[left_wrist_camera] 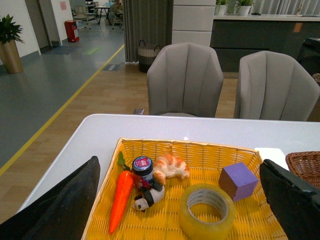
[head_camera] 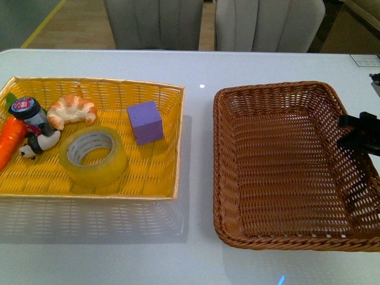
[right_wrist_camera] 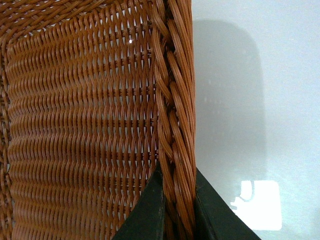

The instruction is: Move tape to another basket

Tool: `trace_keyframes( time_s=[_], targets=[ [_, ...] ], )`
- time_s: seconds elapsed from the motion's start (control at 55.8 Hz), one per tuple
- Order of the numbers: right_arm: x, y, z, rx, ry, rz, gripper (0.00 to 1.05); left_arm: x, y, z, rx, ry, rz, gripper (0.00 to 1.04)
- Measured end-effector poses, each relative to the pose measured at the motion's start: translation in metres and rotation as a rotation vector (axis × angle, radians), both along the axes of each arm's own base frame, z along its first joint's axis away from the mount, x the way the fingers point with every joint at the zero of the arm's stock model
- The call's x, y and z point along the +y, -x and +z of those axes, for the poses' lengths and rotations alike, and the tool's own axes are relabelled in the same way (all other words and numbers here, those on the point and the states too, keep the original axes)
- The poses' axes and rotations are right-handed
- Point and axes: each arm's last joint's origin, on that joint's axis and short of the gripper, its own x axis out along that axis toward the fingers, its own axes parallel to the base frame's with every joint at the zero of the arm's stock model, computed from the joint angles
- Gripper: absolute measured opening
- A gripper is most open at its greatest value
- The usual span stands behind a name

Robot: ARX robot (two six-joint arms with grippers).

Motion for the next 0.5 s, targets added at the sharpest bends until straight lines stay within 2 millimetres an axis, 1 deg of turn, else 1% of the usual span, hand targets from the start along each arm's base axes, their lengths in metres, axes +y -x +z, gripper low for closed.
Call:
trace_keyframes(
  time_s=[0.09, 0.161, 0.197, 0.251, 0.323, 0.358, 0.412, 0.448, 0.502],
  targets=[
    [0.006, 0.0, -0.005, 0.014, 0.003, 0.009, 0.06, 0.0, 0.0, 0.0, 0.0, 0.0, 0.0, 0.96],
    [0.007, 0.0, -0.006, 0.015, 0.005, 0.01, 0.16, 0.0, 0.0, 0.0, 0.0, 0.0, 0.0, 0.96],
    [0.007, 0.0, -0.006, 0.01, 0.005, 0.011, 0.23, 0.0, 0.0, 0.0, 0.0, 0.0, 0.0, 0.96],
    [0.006, -0.001, -0.006, -0.004, 0.008, 0.009, 0.3, 0.0, 0.0, 0.0, 0.0, 0.0, 0.0, 0.96],
    [0.005, -0.001, -0.002, -0.044, 0.024, 0.003, 0.41, 0.0, 0.0, 0.0, 0.0, 0.0, 0.0, 0.96],
    [0.004, 0.0, 0.003, -0.072, 0.042, -0.001, 0.48, 0.0, 0.0, 0.0, 0.0, 0.0, 0.0, 0.96],
    [0.003, 0.002, 0.009, -0.104, 0.058, 0.001, 0.55, 0.0, 0.0, 0.0, 0.0, 0.0, 0.0, 0.96],
    [0.003, 0.006, 0.017, -0.147, 0.075, 0.007, 0.62, 0.0, 0.0, 0.0, 0.0, 0.0, 0.0, 0.96],
    [0.003, 0.011, 0.028, -0.197, 0.086, 0.018, 0.69, 0.0, 0.0, 0.0, 0.0, 0.0, 0.0, 0.96]
  ],
)
